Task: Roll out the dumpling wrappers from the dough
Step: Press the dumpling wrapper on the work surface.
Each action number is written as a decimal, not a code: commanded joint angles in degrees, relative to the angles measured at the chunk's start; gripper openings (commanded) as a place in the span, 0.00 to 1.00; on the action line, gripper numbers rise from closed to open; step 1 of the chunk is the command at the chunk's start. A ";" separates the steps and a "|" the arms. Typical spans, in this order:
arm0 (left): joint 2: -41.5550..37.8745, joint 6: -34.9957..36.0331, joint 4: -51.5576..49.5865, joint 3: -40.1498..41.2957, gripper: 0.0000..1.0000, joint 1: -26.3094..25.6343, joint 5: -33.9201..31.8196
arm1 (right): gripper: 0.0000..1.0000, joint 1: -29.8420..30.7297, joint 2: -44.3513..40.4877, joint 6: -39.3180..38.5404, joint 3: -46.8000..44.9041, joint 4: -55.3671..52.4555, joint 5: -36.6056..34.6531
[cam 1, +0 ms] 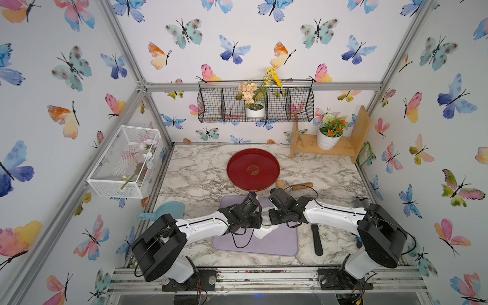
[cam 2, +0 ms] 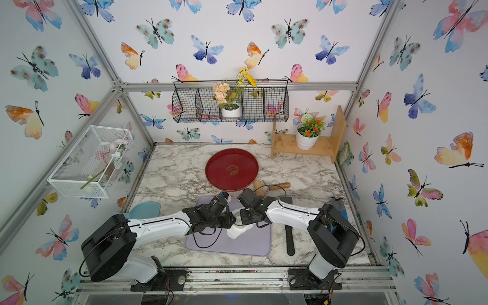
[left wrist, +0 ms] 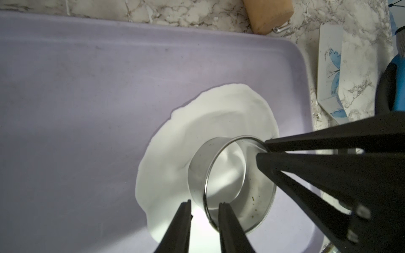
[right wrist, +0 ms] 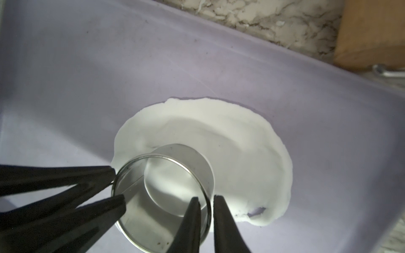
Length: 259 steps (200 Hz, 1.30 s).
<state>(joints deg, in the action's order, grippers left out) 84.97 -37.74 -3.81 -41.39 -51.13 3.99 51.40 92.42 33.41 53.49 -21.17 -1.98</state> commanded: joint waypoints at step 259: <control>7.95 0.42 -2.07 -0.36 0.00 2.77 6.21 | 0.02 -3.84 8.05 -0.89 0.79 0.47 5.79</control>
<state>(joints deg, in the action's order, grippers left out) 88.95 -41.01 -4.10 -43.72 -48.10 8.27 48.25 96.18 34.94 56.66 -23.94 3.42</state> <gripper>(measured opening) 0.065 0.062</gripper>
